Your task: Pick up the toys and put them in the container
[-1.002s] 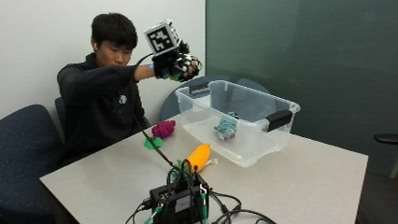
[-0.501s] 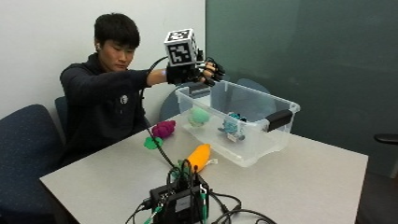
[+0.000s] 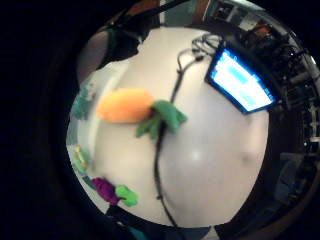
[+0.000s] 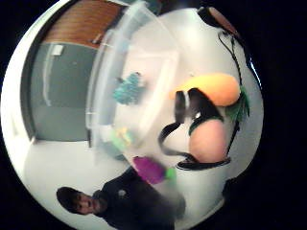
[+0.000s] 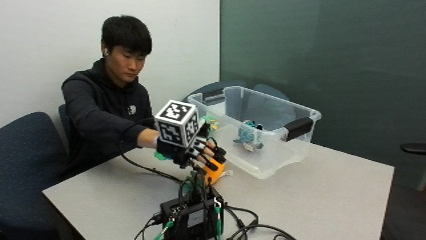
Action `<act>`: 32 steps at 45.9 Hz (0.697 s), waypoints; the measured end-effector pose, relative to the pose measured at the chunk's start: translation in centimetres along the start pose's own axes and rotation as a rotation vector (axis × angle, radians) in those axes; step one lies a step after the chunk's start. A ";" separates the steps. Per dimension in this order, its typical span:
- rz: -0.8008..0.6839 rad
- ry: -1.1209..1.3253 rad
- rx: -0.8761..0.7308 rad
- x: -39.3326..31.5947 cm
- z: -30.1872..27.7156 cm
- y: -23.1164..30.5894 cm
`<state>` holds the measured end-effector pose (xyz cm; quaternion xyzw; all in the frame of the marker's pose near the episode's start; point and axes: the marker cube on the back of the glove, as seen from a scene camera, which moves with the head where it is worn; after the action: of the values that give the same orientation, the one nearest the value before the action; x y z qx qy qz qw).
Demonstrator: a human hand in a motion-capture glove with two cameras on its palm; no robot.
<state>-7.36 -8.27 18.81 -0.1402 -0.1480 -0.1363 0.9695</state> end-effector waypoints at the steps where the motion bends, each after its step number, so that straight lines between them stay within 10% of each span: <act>1: 0.003 0.024 -0.034 0.3 1.1 -0.4; 32: -0.080 0.063 0.027 -1.3 3.7 -1.3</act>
<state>-9.92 -7.99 22.09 -0.1169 -0.1248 -0.1771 0.9692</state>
